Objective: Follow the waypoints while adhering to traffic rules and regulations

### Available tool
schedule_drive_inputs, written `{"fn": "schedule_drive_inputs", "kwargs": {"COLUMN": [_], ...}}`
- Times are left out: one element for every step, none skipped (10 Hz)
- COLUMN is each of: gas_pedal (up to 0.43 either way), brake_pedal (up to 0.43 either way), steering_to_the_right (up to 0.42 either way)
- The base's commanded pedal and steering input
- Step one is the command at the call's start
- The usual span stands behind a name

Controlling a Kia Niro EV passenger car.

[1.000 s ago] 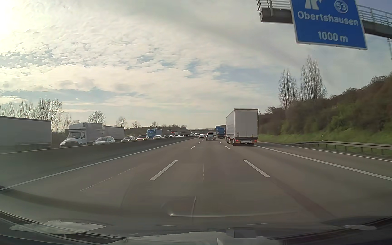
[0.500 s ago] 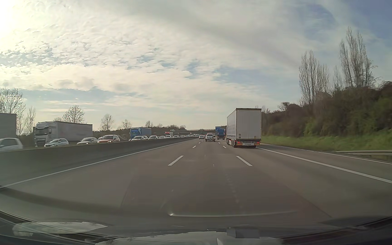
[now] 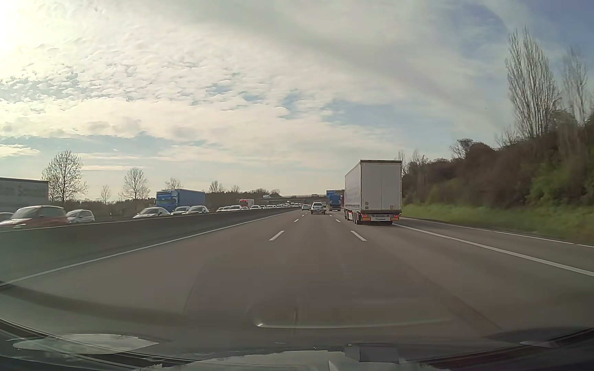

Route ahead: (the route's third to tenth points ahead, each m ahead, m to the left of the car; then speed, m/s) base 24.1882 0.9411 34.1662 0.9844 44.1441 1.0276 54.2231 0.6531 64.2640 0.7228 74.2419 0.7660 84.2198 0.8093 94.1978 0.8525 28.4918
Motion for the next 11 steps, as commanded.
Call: {"fn": "schedule_drive_inputs", "kwargs": {"gas_pedal": [0.000,0.000,0.000,0.000,0.000,0.000,0.000,0.000,0.000,0.000,0.000], "brake_pedal": [0.000,0.000,0.000,0.000,0.000,0.000,0.000,0.000,0.000,0.000,0.000], "steering_to_the_right": [-0.001,-0.001,-0.001,-0.001,-0.001,-0.001,-0.002,-0.002,-0.002,-0.004,-0.005]}}
